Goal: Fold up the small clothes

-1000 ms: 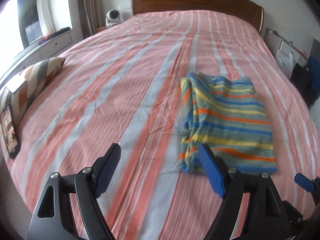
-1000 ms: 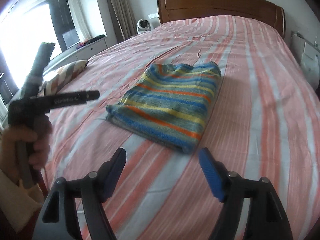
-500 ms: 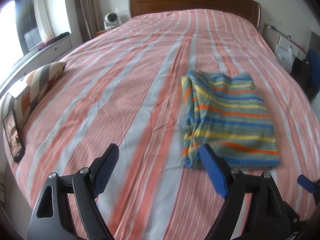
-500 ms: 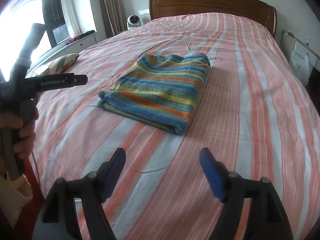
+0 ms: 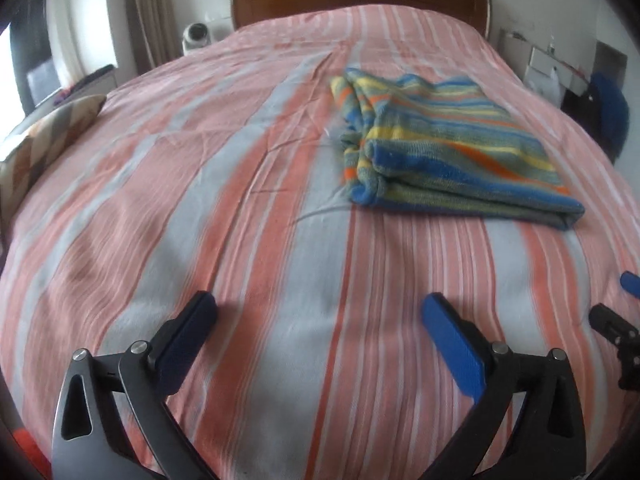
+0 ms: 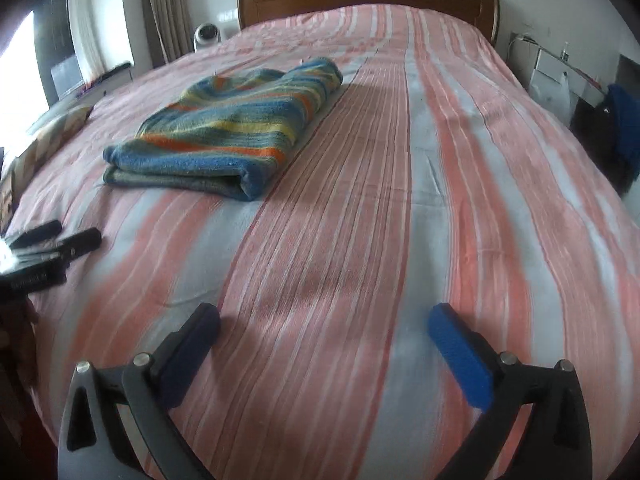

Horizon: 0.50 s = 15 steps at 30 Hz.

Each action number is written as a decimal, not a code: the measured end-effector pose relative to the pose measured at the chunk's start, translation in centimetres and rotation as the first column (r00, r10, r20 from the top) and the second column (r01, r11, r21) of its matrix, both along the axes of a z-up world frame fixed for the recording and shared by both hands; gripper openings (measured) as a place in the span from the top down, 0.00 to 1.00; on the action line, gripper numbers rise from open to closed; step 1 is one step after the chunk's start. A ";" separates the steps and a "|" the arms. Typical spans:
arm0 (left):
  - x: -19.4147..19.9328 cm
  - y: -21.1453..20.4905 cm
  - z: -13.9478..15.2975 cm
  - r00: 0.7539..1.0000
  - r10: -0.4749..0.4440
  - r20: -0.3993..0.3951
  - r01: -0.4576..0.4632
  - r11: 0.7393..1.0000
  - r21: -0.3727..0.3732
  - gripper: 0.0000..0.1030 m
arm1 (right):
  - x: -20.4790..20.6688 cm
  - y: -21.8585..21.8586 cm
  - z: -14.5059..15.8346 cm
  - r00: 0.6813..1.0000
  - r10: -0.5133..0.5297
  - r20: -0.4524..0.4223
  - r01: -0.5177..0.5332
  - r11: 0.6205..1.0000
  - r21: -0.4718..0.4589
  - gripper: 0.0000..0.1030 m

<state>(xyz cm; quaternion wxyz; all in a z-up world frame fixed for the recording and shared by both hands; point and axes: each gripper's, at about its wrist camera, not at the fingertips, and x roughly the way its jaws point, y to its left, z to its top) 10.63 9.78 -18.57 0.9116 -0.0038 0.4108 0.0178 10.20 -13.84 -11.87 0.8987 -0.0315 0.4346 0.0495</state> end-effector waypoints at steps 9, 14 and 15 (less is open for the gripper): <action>5.0 3.5 4.6 0.992 -0.125 -0.033 0.113 0.962 -0.248 0.01 | 1.3 -1.2 1.7 0.999 -0.010 -0.038 0.013 0.997 0.076 0.01; 15.2 2.6 4.3 0.964 -0.238 -0.122 0.175 0.906 -0.386 0.01 | 7.7 -3.3 4.4 1.000 -0.008 0.024 -0.003 0.910 0.415 0.01; 16.8 2.2 3.6 0.956 -0.249 -0.153 0.176 0.909 -0.378 0.01 | 10.2 -3.7 4.1 1.000 -0.007 0.009 0.002 0.876 0.481 0.01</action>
